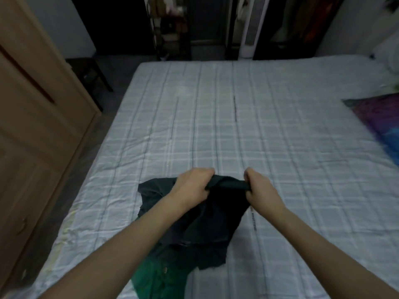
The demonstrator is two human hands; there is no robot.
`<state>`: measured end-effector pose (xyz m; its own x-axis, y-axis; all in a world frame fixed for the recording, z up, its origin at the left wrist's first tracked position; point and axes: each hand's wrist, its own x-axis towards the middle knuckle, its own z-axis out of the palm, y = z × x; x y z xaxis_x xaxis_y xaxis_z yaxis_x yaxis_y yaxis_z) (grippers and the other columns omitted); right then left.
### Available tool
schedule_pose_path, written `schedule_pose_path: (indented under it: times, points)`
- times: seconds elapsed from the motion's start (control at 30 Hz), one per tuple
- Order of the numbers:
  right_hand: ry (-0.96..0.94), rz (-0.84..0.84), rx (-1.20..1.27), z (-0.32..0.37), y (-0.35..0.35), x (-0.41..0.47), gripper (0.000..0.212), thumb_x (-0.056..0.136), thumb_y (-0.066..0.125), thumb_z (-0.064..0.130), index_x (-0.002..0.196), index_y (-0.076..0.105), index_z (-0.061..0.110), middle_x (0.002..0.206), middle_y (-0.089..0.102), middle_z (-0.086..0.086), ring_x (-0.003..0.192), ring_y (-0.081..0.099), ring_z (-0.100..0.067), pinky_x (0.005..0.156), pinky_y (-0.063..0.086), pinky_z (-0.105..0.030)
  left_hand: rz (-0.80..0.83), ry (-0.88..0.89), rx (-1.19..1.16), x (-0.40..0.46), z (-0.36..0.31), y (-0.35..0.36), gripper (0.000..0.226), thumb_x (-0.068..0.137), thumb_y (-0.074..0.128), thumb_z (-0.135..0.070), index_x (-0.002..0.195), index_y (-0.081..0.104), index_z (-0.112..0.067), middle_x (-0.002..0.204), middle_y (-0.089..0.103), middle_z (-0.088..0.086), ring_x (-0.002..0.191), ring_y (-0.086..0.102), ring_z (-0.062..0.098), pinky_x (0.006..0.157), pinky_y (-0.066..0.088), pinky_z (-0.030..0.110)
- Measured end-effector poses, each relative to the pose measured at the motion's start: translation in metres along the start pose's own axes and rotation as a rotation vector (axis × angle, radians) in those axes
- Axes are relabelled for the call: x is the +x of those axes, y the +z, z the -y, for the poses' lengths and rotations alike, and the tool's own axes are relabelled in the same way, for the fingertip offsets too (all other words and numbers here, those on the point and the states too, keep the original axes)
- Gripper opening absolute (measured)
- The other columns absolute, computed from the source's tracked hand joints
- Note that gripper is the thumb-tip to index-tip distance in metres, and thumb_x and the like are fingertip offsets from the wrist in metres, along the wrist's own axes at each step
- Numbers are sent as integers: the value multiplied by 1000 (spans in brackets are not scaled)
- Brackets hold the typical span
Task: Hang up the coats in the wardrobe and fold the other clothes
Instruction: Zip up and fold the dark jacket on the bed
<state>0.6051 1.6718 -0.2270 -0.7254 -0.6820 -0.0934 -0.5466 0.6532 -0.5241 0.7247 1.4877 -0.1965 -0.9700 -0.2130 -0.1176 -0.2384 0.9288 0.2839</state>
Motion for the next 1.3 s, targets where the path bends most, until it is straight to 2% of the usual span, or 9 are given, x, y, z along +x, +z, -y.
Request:
schedule_pose_path:
  times: [0.3, 0.4, 0.53, 0.6, 0.7, 0.9, 1.07, 1.2, 1.3]
  points:
    - [-63, -163, -40, 44, -140, -94, 29, 82, 62, 13, 90, 36, 23, 72, 54, -1, 65, 53, -25, 56, 40, -37, -343, -37, 232, -54, -3, -95, 33, 81, 55, -2, 109, 51, -19, 110, 48, 3, 96, 49, 26, 55, 41, 38]
    - [-201, -156, -310, 58, -182, -124, 37, 79, 73, 33, 97, 43, 23, 88, 51, 6, 76, 52, -19, 59, 40, -34, -368, -127, -95, -68, -16, -103, 35, 80, 47, 1, 107, 57, -19, 103, 60, 5, 90, 56, 27, 66, 44, 37]
    - [-266, -226, -506, 42, -222, -149, 33, 79, 62, 9, 109, 53, 17, 106, 46, -6, 89, 54, -29, 65, 43, -36, -298, -151, -537, -65, -54, -125, 23, 83, 45, 1, 92, 64, -9, 87, 64, 9, 86, 58, 29, 63, 40, 32]
    - [-130, -354, -485, 21, -244, -159, 30, 76, 56, 1, 105, 59, 12, 105, 52, -13, 95, 54, -33, 65, 42, -36, -347, -23, -340, -69, -67, -141, 8, 84, 59, -24, 78, 59, -18, 73, 62, 2, 75, 58, 26, 59, 46, 35]
    - [121, -517, -292, -14, -270, -172, 36, 74, 49, -5, 104, 61, 10, 100, 63, -22, 96, 58, -41, 80, 50, -45, -353, 295, 217, -76, -78, -160, 48, 72, 59, -75, 79, 50, -28, 66, 54, -13, 62, 53, 12, 54, 46, 32]
    - [193, -575, -190, -62, -299, -186, 7, 79, 61, 7, 80, 61, 14, 80, 60, -16, 86, 60, -37, 69, 38, -32, -258, 125, 230, -47, -99, -149, 16, 88, 61, -45, 84, 56, -30, 81, 62, -5, 82, 61, 22, 67, 50, 38]
    - [-166, -241, -551, -134, -335, -214, 36, 74, 75, 50, 72, 49, 25, 64, 54, 7, 60, 57, -19, 54, 47, -36, -221, -52, 338, -32, -119, -124, 11, 92, 50, -30, 82, 54, -27, 91, 65, 5, 89, 62, 30, 64, 43, 35]
    - [-56, -437, -661, -215, -351, -211, 17, 74, 66, 28, 86, 62, 17, 83, 54, -5, 72, 63, -33, 52, 45, -36, -254, 39, 432, -23, -147, -120, 39, 86, 52, -64, 77, 51, -27, 80, 63, -2, 77, 60, 23, 58, 42, 34]
    - [216, -459, -267, -245, -352, -204, 7, 80, 63, 5, 81, 66, 11, 77, 62, -14, 79, 63, -35, 65, 43, -36, -89, 228, 607, -19, -167, -107, 38, 85, 57, -62, 98, 50, -26, 89, 62, -5, 83, 62, 22, 59, 34, 32]
